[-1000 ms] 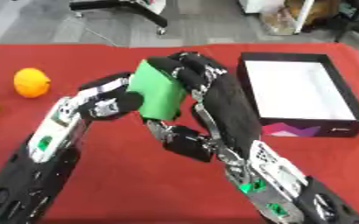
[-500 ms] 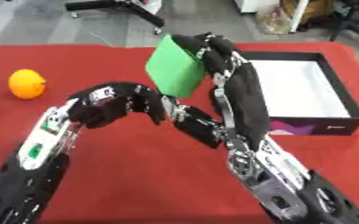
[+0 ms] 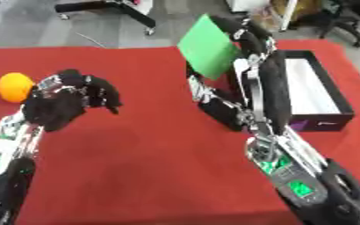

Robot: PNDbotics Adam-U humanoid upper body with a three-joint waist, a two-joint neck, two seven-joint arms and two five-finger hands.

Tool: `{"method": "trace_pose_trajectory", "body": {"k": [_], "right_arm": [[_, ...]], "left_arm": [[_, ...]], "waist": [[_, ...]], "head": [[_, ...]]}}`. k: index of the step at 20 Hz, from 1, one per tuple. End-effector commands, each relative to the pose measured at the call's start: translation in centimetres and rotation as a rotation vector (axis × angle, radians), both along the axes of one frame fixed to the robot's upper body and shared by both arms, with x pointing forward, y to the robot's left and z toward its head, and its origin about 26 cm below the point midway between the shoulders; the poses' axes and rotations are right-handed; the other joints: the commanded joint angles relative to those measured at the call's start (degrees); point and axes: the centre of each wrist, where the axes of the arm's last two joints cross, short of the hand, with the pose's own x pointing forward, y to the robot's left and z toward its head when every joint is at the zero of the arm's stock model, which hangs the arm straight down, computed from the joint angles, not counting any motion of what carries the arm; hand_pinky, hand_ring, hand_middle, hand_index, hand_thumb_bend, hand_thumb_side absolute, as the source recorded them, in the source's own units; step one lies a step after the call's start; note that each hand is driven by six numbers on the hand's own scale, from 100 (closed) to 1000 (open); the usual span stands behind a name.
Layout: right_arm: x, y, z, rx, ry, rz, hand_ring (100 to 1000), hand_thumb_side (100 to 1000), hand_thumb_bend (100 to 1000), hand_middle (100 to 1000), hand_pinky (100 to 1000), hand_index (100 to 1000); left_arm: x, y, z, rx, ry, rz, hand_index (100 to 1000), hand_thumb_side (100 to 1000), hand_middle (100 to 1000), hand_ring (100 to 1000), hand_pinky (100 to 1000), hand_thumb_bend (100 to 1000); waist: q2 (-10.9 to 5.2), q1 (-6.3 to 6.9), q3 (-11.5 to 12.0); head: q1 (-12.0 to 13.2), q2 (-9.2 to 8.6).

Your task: Pick up the objects with one hand, pass them to the other hand, and then place them into the box on the other side of the table.

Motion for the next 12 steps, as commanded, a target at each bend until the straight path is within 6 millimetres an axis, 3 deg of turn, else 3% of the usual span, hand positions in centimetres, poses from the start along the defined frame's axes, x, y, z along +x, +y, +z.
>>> {"method": "trace_pose_trajectory", "body": {"k": [1,5,12], "right_arm": [[-0.3,-3.1,0.7,0.063,0.036,-0.064,766,100,100,488,599,713],[-0.9,-6.2,0.1,0.155,0.215,-0.217,805,100,100,488,574,742],[0.0,-10.1,2.4,0.248,0.533,-0.462,841,100,100,501,563,783]], "left_arm": [[-0.8,2.8,1.0,-0.042,-0.019,0.130,754,947,657,693,681,146],[-2.6,4.9,1.4,-0.104,-0.038,0.259,752,908,655,692,682,126],[-5.2,5.8,3.8,-0.148,-0.182,0.362,753,834,655,694,687,100]], "waist": [[-0.23,0.06,0.5],[0.10,0.27,1.7],[0.54,0.82,4.1]], "head": [[-2.7,-0.16],[-5.8,-0.16],[-9.4,-0.16]]}}
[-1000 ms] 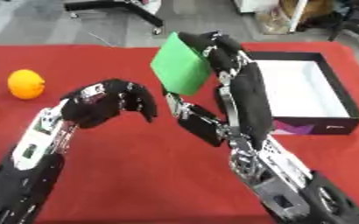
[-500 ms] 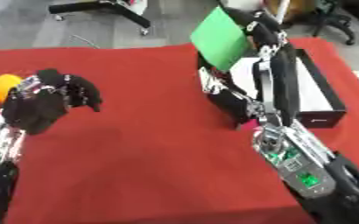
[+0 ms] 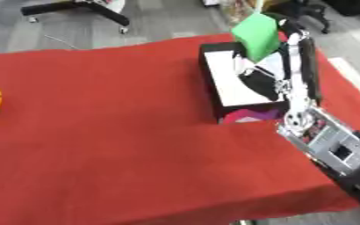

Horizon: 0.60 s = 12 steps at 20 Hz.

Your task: Pick up the objects with one hand, pass them to the other hand, and then place them into the box on the other side of the table.

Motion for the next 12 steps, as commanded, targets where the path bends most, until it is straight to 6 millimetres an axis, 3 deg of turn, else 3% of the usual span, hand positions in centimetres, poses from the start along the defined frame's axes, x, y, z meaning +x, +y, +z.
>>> {"method": "trace_pose_trajectory", "body": {"k": [1,9,10,12], "right_arm": [[1.1,-1.9,1.6,-0.027,0.097,-0.230,843,100,100,510,569,789],[5.6,-5.9,-1.7,-0.095,0.312,-0.420,875,128,100,572,599,852],[6.0,-6.5,-2.1,-0.097,0.332,-0.432,882,146,121,589,606,863],[6.4,-7.2,-2.6,-0.112,0.371,-0.438,916,209,255,652,634,899]], "left_arm": [[-0.9,0.0,2.1,0.001,-0.094,0.020,754,827,655,694,688,100],[-1.6,-1.4,3.4,-0.015,-0.162,-0.035,757,801,657,697,691,100],[-1.7,-1.4,3.4,-0.015,-0.167,-0.038,757,799,657,697,691,100],[-1.8,-1.4,3.5,-0.015,-0.173,-0.039,757,798,657,697,691,100]], "waist": [[-0.35,0.14,0.7],[0.00,0.77,3.9],[0.00,0.82,4.2],[-0.03,0.87,4.6]], "head": [[-1.6,-0.16],[-5.7,-0.16],[-6.0,-0.16],[-6.5,-0.16]]}}
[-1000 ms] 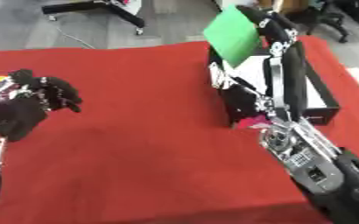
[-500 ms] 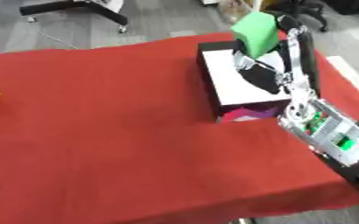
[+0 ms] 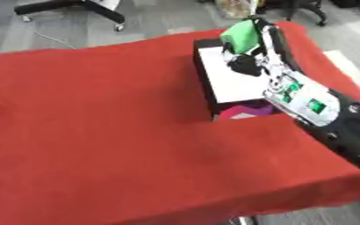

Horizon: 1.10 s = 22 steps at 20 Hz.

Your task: Pick up the objects with one hand, pass them to the other hand, and then place them into the box on the other side of the table.

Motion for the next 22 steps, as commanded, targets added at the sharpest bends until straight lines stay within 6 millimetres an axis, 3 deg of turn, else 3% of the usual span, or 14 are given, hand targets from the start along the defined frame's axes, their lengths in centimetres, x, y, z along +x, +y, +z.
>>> {"method": "trace_pose_trajectory", "body": {"k": [1,4,10,12,13,14,17,22], "right_arm": [[0.8,-1.7,0.1,-0.092,0.044,-0.210,930,232,333,678,642,914],[1.0,-2.2,-0.2,-0.118,0.083,-0.200,969,344,608,757,681,958],[1.0,-2.9,-0.2,-0.152,0.131,-0.212,1000,483,814,813,730,1000],[0.8,-2.8,0.0,-0.162,0.108,-0.219,1000,505,809,819,733,1000],[0.5,-2.6,0.2,-0.170,0.079,-0.220,1000,583,844,818,731,1000],[0.1,-2.2,0.5,-0.178,0.037,-0.218,1000,511,790,814,726,1000],[-1.6,0.1,1.9,-0.188,-0.110,-0.200,1000,495,725,809,716,1000],[-5.4,4.5,4.5,-0.144,-0.341,-0.116,995,454,619,794,709,992]], "left_arm": [[-0.3,-0.1,1.0,0.006,-0.041,-0.012,757,798,657,697,691,100],[-0.4,0.0,0.9,0.006,-0.041,-0.007,758,799,658,699,692,100],[-0.5,0.0,0.7,0.011,-0.034,0.000,758,803,659,700,692,100],[-0.6,0.1,0.7,0.014,-0.033,0.004,759,802,659,700,692,100],[-0.6,0.1,0.7,0.015,-0.033,0.008,759,811,659,700,692,100],[-0.6,0.2,0.7,0.019,-0.034,0.016,759,801,660,700,692,100],[-0.6,0.6,0.6,0.035,-0.029,0.043,757,808,659,700,690,100],[-0.5,1.6,0.3,0.083,-0.025,0.127,755,793,658,699,688,100]], "waist": [[-0.51,-0.13,0.1],[-0.60,-0.19,0.2],[-0.82,-0.44,0.1],[-0.88,-0.56,0.0],[-0.89,-0.62,0.0],[-0.89,-0.68,-0.2],[-0.86,-0.82,-0.6],[-1.01,-0.92,-1.6]], "head": [[-0.9,-0.16],[-1.2,-0.16],[-1.2,-0.16],[-1.0,-0.16],[-0.7,-0.16],[-0.2,-0.16],[1.8,-0.16],[7.6,-0.16]]}}
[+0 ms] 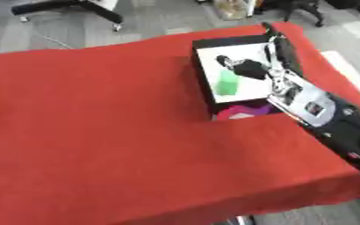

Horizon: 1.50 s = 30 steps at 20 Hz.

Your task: Pick up the objects with one hand, pass them to the other hand, and then place them into the box on the other side of the table.

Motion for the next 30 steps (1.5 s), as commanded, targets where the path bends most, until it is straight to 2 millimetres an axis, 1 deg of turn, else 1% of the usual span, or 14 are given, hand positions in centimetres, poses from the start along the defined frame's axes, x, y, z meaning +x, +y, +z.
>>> {"method": "trace_pose_trajectory", "body": {"k": [1,2,7,12,15,17,19,20,21,23,25,28,30], "right_arm": [[-1.6,2.1,2.2,-0.026,-0.202,-0.182,997,451,616,799,712,992],[-1.8,2.5,1.8,-0.027,-0.234,-0.155,1000,447,596,817,721,987],[-2.5,5.0,-1.2,-0.084,-0.359,0.005,977,470,537,820,737,975],[-2.9,8.2,-3.0,-0.170,-0.433,0.148,950,514,463,821,751,964],[-3.2,10.3,-3.8,-0.199,-0.438,0.170,949,515,450,818,750,965],[-3.5,11.6,-4.2,-0.198,-0.435,0.171,949,511,448,814,747,966],[-3.8,12.5,-4.7,-0.186,-0.429,0.173,946,508,440,810,746,964],[-3.9,12.8,-4.9,-0.193,-0.424,0.169,946,506,442,810,746,964],[-4.1,13.0,-5.0,-0.200,-0.416,0.164,947,504,440,809,745,965],[-4.2,13.2,-5.2,-0.209,-0.408,0.159,946,503,439,808,744,964],[-4.3,13.3,-5.3,-0.211,-0.405,0.158,945,504,432,807,743,965],[-4.3,13.5,-5.3,-0.217,-0.401,0.164,942,508,415,807,745,964],[-4.4,13.6,-5.3,-0.221,-0.398,0.169,942,505,419,806,744,964]], "left_arm": [[0.1,1.2,0.8,0.054,-0.026,0.072,755,791,657,699,688,100],[0.2,1.5,0.7,0.065,-0.026,0.096,753,785,655,697,686,100],[0.8,3.2,0.8,0.129,-0.038,0.241,751,739,652,695,685,100],[1.7,5.3,1.7,0.238,-0.091,0.394,757,651,653,698,692,100],[2.7,7.1,2.2,0.335,-0.105,0.491,763,616,658,703,695,100],[3.4,8.5,2.7,0.432,-0.115,0.548,779,551,675,714,711,100],[4.3,10.0,3.1,0.550,-0.120,0.602,794,520,690,722,723,100],[4.7,10.8,3.1,0.605,-0.112,0.621,804,514,700,729,730,100],[5.2,11.7,3.2,0.672,-0.100,0.640,819,489,711,736,744,100],[6.1,13.4,3.3,0.805,-0.064,0.674,847,480,739,751,766,100],[7.0,14.9,3.4,0.927,-0.019,0.697,867,496,753,760,780,100],[8.3,16.9,3.1,1.094,0.065,0.710,904,552,786,777,813,100],[9.1,18.0,2.7,1.227,0.134,0.706,913,552,790,782,829,100]], "waist": [[-0.95,-0.15,-0.3],[-1.00,-0.11,-0.5],[-1.20,0.22,-1.8],[-1.43,0.52,-3.1],[-1.60,0.76,-3.9],[-1.77,0.93,-4.4],[-1.97,1.13,-5.0],[-2.06,1.22,-5.2],[-2.18,1.31,-5.4],[-2.40,1.49,-5.7],[-2.59,1.68,-5.9],[-2.80,1.91,-6.3],[-2.89,2.00,-6.6]], "head": [[3.8,-0.16],[5.0,-0.16],[12.3,-0.16],[20.5,-0.16],[25.5,-0.16],[27.8,-0.16],[29.3,-0.16],[29.6,-0.16],[29.9,-0.16],[30.2,-0.16],[30.4,-0.16],[30.7,-0.16],[30.8,-0.16]]}}
